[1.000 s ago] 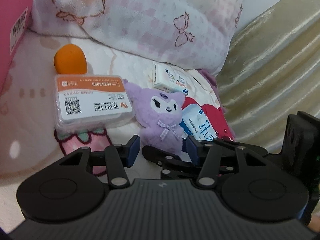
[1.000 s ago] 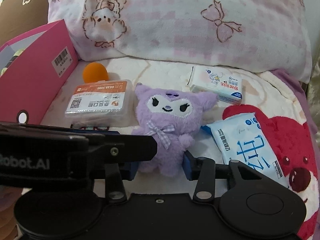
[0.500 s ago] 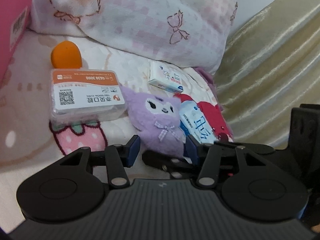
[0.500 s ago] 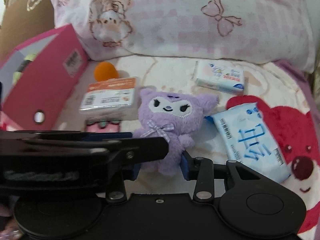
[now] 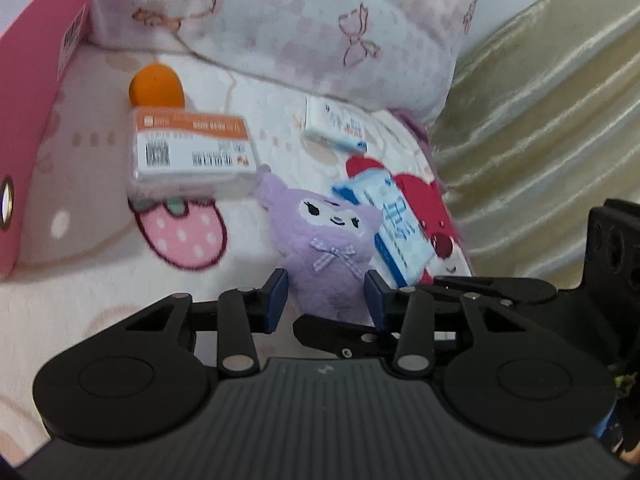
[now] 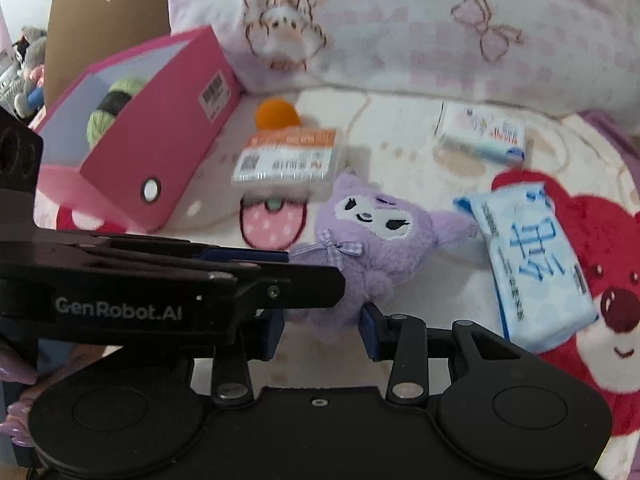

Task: Organize objects
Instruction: 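Close the right gripper on the purple plush toy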

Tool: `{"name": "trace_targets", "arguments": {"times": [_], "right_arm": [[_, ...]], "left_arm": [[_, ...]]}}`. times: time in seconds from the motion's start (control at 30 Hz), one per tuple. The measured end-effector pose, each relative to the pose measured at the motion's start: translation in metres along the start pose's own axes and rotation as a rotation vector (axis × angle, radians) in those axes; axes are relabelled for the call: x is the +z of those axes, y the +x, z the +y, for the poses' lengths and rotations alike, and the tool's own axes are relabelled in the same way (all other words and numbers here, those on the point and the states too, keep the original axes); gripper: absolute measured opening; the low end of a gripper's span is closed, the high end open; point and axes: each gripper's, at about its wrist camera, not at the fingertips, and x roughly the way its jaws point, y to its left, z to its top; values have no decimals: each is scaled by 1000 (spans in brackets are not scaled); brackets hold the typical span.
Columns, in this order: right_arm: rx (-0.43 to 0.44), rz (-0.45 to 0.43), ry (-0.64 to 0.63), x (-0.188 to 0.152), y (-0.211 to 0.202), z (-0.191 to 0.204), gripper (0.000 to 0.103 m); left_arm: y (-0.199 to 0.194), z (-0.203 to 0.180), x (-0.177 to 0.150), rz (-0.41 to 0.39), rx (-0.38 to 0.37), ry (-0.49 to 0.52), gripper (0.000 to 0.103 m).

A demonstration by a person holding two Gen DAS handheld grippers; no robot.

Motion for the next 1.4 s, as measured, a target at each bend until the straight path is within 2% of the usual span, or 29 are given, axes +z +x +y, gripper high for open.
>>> {"name": "trace_targets", "arguments": {"times": [0.1,0.17,0.2,0.27,0.33,0.43,0.6,0.67,0.73,0.77,0.9,1.0,1.2,1.4], "right_arm": [[-16,42,4,-4,2,-1,60],[-41,58,3,-6,5,0,76],[-52,68,9,-7,8,0,76],[-86,98,26,-9,14,-4,76],[-99,104,52,-8,15,-9,77],[-100,83,85,-6,11,-15,77],[-100,20,87,-2,6,-17,75],[-87,-1,78,-1,9,-20,68],[-53,14,107,1,16,-26,64],[-48,27,108,2,19,-26,61],[-62,51,94,4,28,-23,59],[-78,53,74,2,29,-21,57],[-137,-1,-14,3,24,-9,54],[-127,-37,-28,3,13,-3,52]], "left_arm": [[2,1,-5,46,-37,-38,36],[3,0,-7,45,-39,-21,36],[3,-2,-7,37,-32,6,36],[4,-7,-7,21,4,61,36],[5,-9,-6,3,8,77,36],[3,-5,-4,-23,3,65,44],[13,10,0,-17,-2,29,45],[19,16,1,-26,-12,-2,43],[23,12,0,-53,75,37,36],[24,11,0,-65,88,58,34],[30,22,1,-38,28,-5,28],[33,22,0,-36,18,6,27],[30,11,-3,-63,20,62,25],[20,19,1,-53,-25,8,25]]}}
